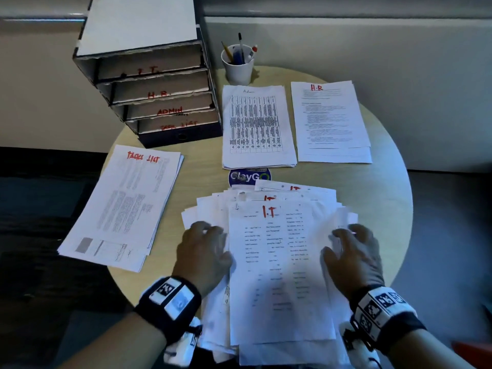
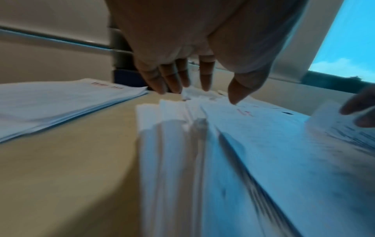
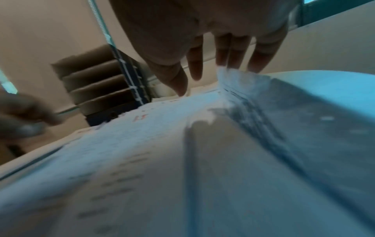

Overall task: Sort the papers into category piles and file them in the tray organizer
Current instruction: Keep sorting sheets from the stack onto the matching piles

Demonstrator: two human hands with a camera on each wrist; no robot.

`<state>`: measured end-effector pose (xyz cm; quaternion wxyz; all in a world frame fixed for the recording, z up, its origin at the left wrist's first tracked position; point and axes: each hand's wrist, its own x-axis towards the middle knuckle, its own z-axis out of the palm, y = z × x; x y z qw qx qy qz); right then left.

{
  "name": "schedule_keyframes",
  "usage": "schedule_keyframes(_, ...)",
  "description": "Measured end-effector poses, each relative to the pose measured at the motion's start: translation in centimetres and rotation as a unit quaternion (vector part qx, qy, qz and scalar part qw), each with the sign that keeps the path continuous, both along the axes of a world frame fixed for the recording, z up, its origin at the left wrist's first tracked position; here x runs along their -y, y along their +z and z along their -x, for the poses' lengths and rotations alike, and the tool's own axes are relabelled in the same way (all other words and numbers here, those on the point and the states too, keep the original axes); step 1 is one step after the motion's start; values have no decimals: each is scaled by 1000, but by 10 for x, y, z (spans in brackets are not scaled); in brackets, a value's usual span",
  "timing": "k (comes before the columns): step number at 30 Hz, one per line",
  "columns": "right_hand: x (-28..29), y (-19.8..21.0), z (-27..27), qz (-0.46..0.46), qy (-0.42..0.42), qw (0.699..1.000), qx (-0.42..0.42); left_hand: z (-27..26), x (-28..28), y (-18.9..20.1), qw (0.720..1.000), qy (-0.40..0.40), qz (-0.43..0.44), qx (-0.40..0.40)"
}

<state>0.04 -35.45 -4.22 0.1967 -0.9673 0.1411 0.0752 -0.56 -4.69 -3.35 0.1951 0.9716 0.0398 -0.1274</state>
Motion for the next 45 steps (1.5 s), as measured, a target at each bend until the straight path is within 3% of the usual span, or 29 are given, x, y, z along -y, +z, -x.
schedule_keyframes(3,-21,2,-6,12,63,994,-86,-42,24,-1,991,-132,10,-3)
schedule_keyframes(5,-30,2,-9,22,79,987,-135,-73,40,-3,984,-171,-27,-40)
schedule_keyframes(9,-37,-3,-4,34,86,980,-178,-105,54,-11,970,-168,-131,-120)
schedule_keyframes(13,-36,-3,3,24,85,985,-147,-106,51,-17,973,-146,-129,-121)
schedule_keyframes(18,-17,-1,12,-95,25,995,9,-87,30,-21,991,-107,77,-16)
schedule_keyframes(20,-10,0,12,-152,-2,987,53,-75,20,-16,984,-106,137,46)
schedule_keyframes(23,0,-1,6,-210,-41,976,38,-59,14,0,951,-152,259,75)
schedule_keyframes(25,4,-3,2,-281,-57,958,8,-51,15,12,930,-169,318,65)
schedule_keyframes(27,7,-8,0,-333,-52,942,-1,-48,17,20,926,-140,351,-1)
schedule_keyframes(30,9,-11,-4,-373,-55,926,-1,-53,25,23,888,-9,447,-102)
schedule_keyframes(32,13,-12,0,-419,-67,905,-15,-65,29,15,865,100,481,-99)
schedule_keyframes(33,16,-13,3,-431,-69,900,-20,-74,29,7,884,114,447,-78)
schedule_keyframes(34,20,-15,6,-437,-68,896,-24,-83,29,-2,923,80,372,-65)
schedule_keyframes(35,24,-17,9,-447,-68,891,-28,-91,31,-10,960,7,271,-72)
schedule_keyframes(36,27,-17,12,-458,-64,886,-29,-95,35,-15,980,-70,158,-96)
schedule_keyframes(38,31,-15,14,-469,-57,881,-23,-100,44,-24,980,-147,-9,-131)
schedule_keyframes(40,33,-14,13,-468,-60,881,-17,-100,50,-27,983,-133,-30,-126)
schedule_keyframes(45,32,-23,14,-427,-37,903,-32,-90,41,-33,992,-81,68,-71)
